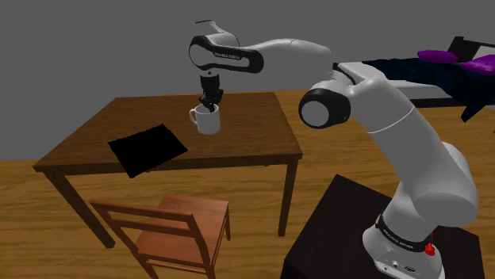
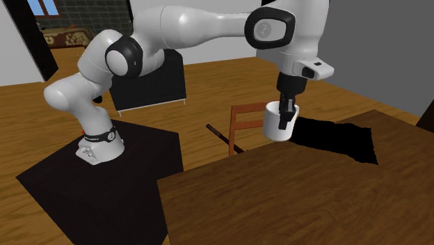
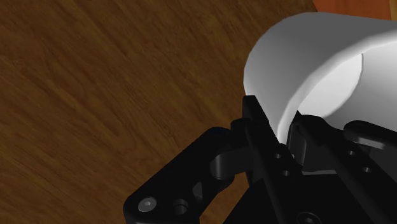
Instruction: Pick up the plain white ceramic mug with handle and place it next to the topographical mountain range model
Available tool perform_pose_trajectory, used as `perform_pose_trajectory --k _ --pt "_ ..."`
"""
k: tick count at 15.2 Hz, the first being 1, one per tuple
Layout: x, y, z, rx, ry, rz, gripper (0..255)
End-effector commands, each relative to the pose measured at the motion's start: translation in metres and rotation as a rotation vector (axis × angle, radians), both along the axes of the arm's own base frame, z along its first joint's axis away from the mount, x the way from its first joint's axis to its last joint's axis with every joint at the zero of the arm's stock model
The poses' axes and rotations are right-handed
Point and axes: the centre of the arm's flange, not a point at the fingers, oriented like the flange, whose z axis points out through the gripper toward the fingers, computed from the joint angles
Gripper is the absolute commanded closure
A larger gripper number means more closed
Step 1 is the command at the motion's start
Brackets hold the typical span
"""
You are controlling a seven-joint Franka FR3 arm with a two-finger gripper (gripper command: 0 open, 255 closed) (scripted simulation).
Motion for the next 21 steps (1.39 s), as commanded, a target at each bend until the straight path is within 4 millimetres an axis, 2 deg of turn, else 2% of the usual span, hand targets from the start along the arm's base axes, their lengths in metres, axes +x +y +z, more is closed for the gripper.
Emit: perform_pose_trajectory --k 1,17,21 --pt "0.003 0.013 -0.011 0.000 0.002 0.000 255" --pt "0.003 0.013 -0.095 0.000 0.002 0.000 255" --pt "0.003 0.013 -0.095 0.000 0.002 0.000 255"
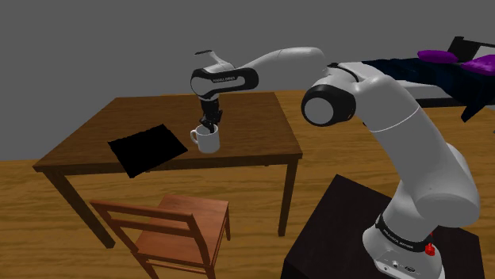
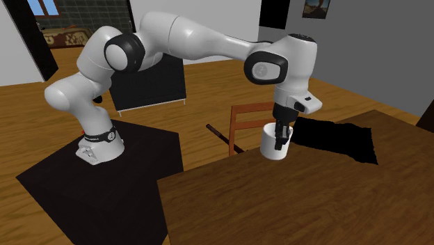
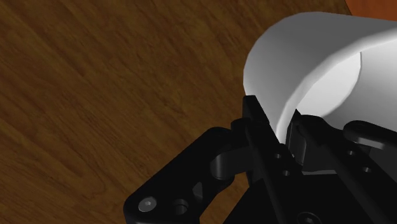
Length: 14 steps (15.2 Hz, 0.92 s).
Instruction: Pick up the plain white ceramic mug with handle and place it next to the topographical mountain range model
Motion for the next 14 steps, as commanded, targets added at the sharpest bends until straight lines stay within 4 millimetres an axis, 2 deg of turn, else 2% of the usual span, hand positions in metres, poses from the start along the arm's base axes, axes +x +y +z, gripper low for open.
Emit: perform_pose_trajectory --k 1,4,5,10,14 --pt "0.000 0.000 0.000 0.000 -0.001 0.000 255" --pt "0.000 0.000 0.000 0.000 -0.001 0.000 255" --pt "0.000 0.000 0.000 0.000 -0.001 0.000 0" --pt "0.000 0.000 0.000 0.000 -0.001 0.000 0" --pt "0.000 0.000 0.050 0.000 -0.001 0.000 0"
